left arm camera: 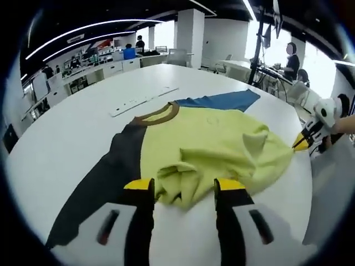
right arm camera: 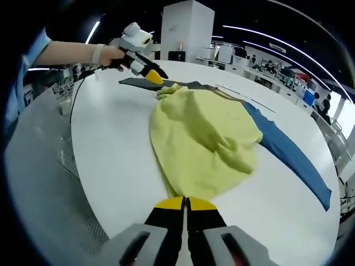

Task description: Fold the garment on the visible template until the final outline fits inside the template.

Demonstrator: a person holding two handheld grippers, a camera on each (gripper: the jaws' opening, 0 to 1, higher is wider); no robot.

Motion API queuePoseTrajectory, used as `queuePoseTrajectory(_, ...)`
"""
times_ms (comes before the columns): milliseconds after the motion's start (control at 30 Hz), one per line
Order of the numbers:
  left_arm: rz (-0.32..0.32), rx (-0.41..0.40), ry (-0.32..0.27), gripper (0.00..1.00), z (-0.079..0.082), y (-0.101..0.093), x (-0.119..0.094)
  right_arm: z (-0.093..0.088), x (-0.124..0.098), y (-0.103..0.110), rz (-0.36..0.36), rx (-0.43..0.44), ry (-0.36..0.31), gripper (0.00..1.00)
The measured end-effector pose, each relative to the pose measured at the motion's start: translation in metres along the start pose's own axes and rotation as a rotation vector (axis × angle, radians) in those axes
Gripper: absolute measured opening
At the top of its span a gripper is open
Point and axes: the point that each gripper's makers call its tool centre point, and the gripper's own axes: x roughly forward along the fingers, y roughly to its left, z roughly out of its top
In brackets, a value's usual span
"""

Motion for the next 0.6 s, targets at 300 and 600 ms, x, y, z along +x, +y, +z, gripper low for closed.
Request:
queuePoseTrajectory(300,0.018,-0.015,0.054,0.22,-0.033,-0.007,0.006,-0.001,-0.001,0.0,0.002,0.003,0.0,0.0)
queuePoseTrajectory(600,0.082,0.152,0.042,0.12,-0.022,0.003,0.01,-0.001,-0.001,0.0,-0.003,0.013,-0.002,0.0)
